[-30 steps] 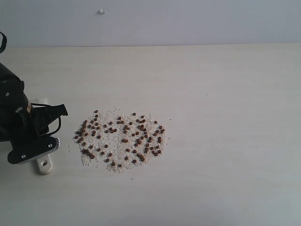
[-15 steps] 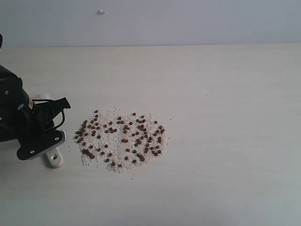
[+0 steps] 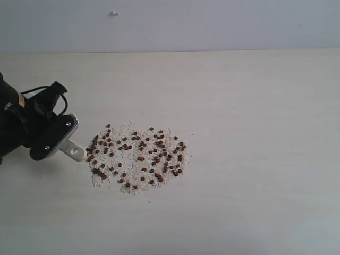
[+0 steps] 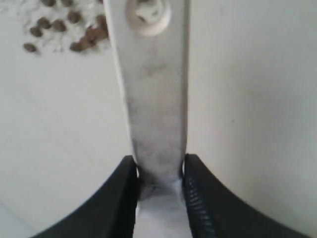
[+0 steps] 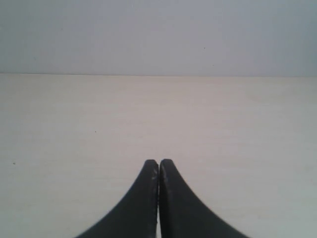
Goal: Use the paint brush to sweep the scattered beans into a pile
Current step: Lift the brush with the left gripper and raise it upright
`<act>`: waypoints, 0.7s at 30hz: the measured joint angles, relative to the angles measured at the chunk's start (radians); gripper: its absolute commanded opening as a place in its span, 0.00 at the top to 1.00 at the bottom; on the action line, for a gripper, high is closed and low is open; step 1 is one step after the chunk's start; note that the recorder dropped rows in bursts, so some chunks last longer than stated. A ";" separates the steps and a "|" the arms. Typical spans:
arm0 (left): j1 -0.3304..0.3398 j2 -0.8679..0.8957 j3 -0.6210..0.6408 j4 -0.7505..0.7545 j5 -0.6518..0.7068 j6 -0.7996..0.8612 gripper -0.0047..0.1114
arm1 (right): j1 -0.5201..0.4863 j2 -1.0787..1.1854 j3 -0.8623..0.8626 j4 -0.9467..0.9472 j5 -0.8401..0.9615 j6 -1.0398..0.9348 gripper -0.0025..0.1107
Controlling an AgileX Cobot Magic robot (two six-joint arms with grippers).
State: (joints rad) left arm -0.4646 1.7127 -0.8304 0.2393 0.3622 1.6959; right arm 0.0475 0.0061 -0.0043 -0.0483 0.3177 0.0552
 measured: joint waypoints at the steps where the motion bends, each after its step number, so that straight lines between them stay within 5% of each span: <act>1: 0.005 -0.015 0.000 -0.002 0.000 -0.008 0.96 | 0.000 0.000 0.000 0.000 0.000 0.000 0.98; 7: 0.037 -0.096 0.000 -0.002 -0.014 -0.062 0.96 | 0.000 0.000 0.000 0.000 0.000 0.000 0.98; 13: 0.045 -0.107 -0.028 -0.023 -0.048 -0.352 0.96 | 0.000 0.000 0.000 0.000 0.000 0.000 0.98; 21: 0.045 -0.107 -0.094 -0.228 -0.042 -0.433 0.96 | 0.000 0.000 0.000 0.000 0.000 0.000 0.98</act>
State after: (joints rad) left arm -0.4197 1.6061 -0.9245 0.0118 0.3206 1.2632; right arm 0.0475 0.0061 -0.0043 -0.0483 0.3177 0.0552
